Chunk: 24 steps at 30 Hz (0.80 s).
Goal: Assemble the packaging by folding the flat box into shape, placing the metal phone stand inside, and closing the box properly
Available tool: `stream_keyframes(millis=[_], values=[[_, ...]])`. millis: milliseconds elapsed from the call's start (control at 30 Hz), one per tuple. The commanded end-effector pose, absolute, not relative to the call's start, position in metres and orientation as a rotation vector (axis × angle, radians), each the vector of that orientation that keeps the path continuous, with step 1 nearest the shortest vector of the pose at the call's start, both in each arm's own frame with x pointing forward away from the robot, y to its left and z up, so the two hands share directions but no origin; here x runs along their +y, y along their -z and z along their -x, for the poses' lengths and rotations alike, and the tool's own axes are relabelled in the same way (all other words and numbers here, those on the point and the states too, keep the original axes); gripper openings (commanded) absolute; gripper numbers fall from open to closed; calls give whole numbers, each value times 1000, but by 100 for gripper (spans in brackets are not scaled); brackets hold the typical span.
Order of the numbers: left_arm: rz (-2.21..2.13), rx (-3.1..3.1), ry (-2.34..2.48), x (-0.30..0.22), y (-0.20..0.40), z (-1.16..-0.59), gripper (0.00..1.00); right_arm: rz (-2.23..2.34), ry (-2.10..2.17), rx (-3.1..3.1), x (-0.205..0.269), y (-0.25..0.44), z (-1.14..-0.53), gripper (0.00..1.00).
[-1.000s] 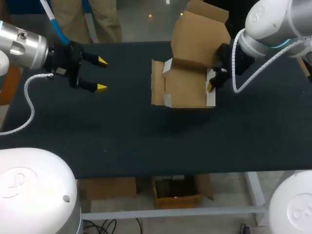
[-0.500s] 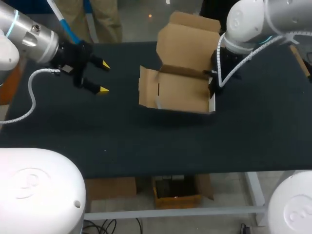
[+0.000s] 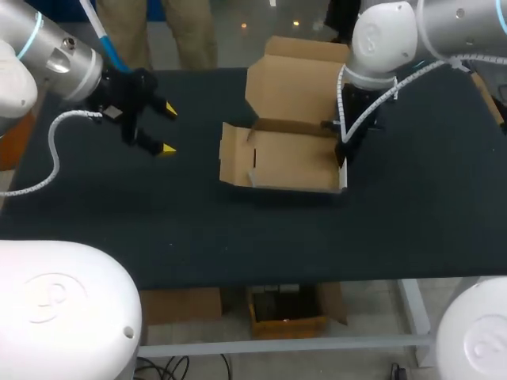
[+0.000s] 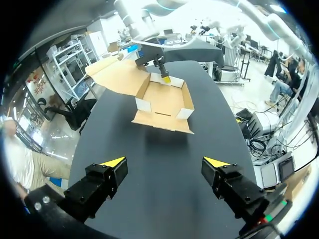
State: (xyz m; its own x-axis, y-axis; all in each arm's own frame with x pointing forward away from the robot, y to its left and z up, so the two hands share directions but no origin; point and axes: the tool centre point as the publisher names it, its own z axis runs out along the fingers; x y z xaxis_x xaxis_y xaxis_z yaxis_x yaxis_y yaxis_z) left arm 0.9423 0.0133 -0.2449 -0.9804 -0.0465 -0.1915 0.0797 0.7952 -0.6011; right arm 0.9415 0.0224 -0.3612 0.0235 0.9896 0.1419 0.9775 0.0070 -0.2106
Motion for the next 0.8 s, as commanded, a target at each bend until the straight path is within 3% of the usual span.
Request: stream_keyframes(millis=[33,800], values=[[-28,2799,939,15,248,-943,100,2054,-89,-2021,24,363,-937,0],[-38,2815,941,16,250,-944,100,1968,-195,-1987,34,370,-931,0]])
